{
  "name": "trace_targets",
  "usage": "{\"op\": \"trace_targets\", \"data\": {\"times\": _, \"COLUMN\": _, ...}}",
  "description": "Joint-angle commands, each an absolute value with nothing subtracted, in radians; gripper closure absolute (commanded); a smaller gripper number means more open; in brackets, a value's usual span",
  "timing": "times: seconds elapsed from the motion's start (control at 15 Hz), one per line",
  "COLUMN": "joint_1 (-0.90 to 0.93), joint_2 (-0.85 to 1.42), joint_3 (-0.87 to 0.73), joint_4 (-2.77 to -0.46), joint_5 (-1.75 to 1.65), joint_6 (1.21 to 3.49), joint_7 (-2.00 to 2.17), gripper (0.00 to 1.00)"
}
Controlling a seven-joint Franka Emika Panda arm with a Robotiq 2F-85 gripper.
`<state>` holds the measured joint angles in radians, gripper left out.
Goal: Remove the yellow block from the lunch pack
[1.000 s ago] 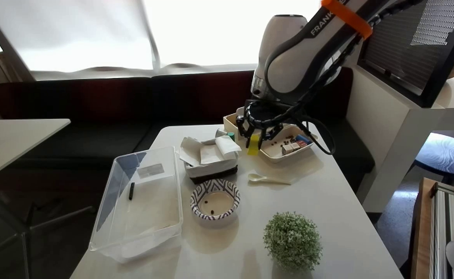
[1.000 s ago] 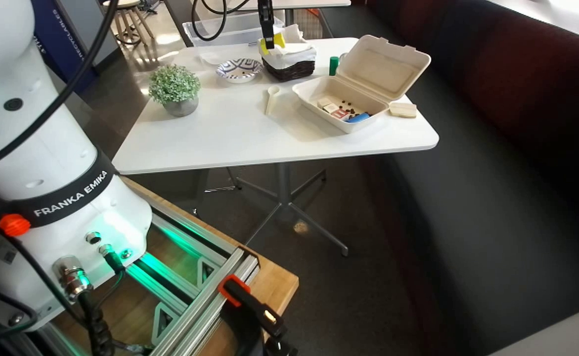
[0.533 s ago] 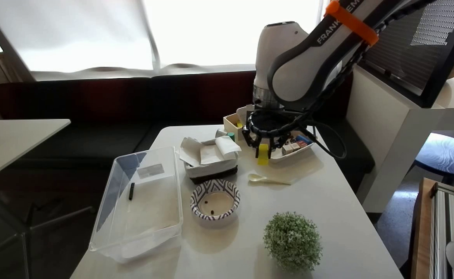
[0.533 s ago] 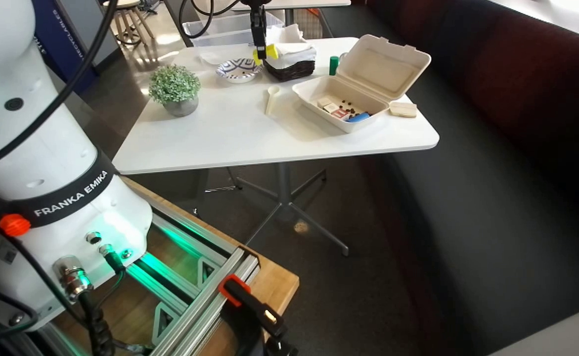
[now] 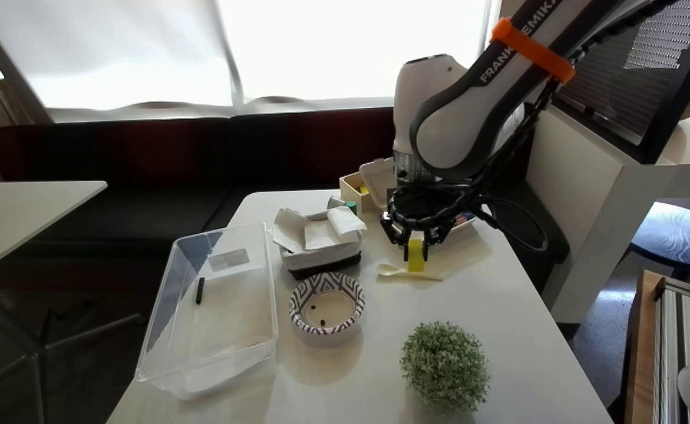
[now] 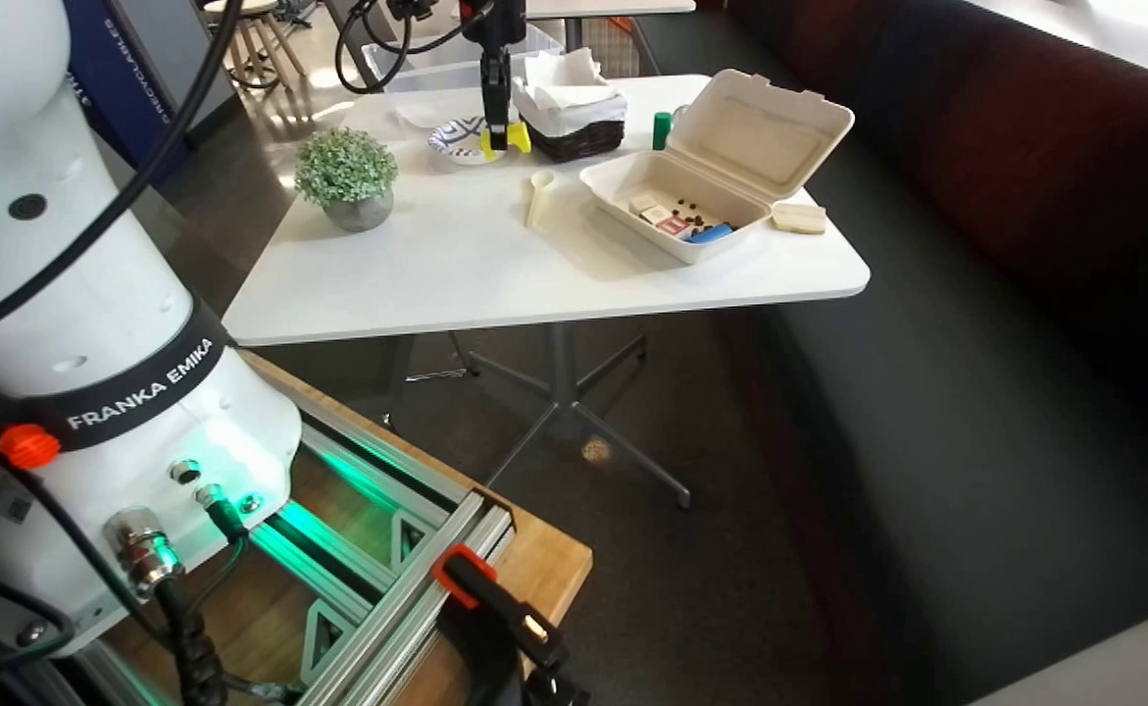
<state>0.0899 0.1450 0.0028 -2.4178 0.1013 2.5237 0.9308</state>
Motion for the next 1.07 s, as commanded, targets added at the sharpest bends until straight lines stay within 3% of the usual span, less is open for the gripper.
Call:
{"op": "trace_targets", "data": {"times": 0.0, "joint_1": 0.087, "joint_2": 0.152, "joint_3": 0.003, "joint_4": -2.417, "joint_5": 0.104, "joint_6": 2.521, "joint_7": 0.924, "gripper": 0.66}}
{"op": "trace_targets", "data": {"times": 0.2, "joint_1": 0.087, "joint_2": 0.163, "joint_3": 0.002, "joint_4": -2.417, "joint_5": 0.106, "joint_6": 2.521, "joint_7": 0.92, "gripper": 0.66}}
{"op": "trace_targets", "data": {"times": 0.27, "joint_1": 0.087, "joint_2": 0.163, "joint_3": 0.002, "joint_4": -2.416, "joint_5": 0.106, "joint_6": 2.521, "joint_7": 0.92, "gripper": 0.91}}
{"op": "trace_targets", "data": {"times": 1.0, "joint_1": 0.061, "joint_2": 0.287, "joint_3": -0.01, "joint_4": -2.327, "joint_5": 0.123, "joint_6": 2.512, "joint_7": 0.803, "gripper": 0.91}}
